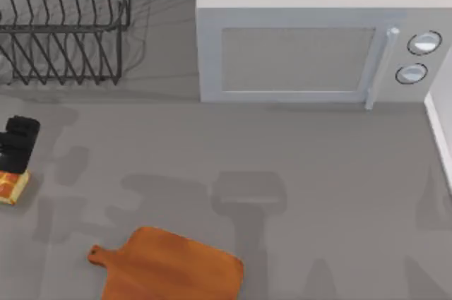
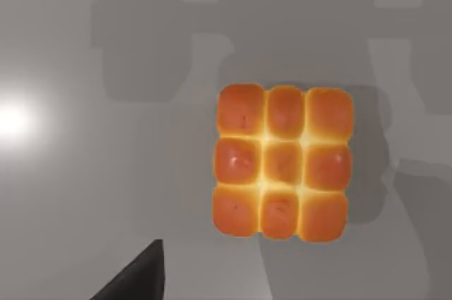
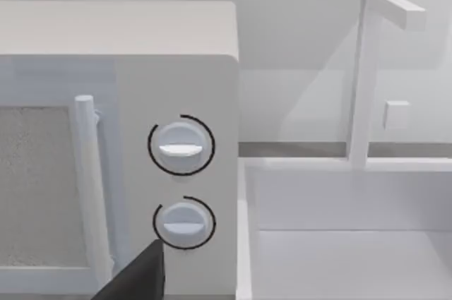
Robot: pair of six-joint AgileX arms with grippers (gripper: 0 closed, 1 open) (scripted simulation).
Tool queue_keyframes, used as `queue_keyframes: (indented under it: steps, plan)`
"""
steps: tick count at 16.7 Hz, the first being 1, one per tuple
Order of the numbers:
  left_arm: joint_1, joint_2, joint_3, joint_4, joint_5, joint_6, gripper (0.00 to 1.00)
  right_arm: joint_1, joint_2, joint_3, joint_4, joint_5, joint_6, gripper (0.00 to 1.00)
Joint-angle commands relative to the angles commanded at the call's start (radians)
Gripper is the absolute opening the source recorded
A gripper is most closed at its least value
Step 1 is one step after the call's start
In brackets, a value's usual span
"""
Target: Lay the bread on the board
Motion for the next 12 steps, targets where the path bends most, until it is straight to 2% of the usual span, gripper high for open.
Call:
queue_keyframes:
  steps: [6,12]
  plan:
    - [0.027,0.345,0.234,-0.189,-0.010,0.061,1.00,0.000,0.000,0.000,0.000,0.000,0.000,1.00]
    - [0.029,0.413,0.290,-0.221,-0.014,0.076,1.00,0.000,0.000,0.000,0.000,0.000,0.000,1.00]
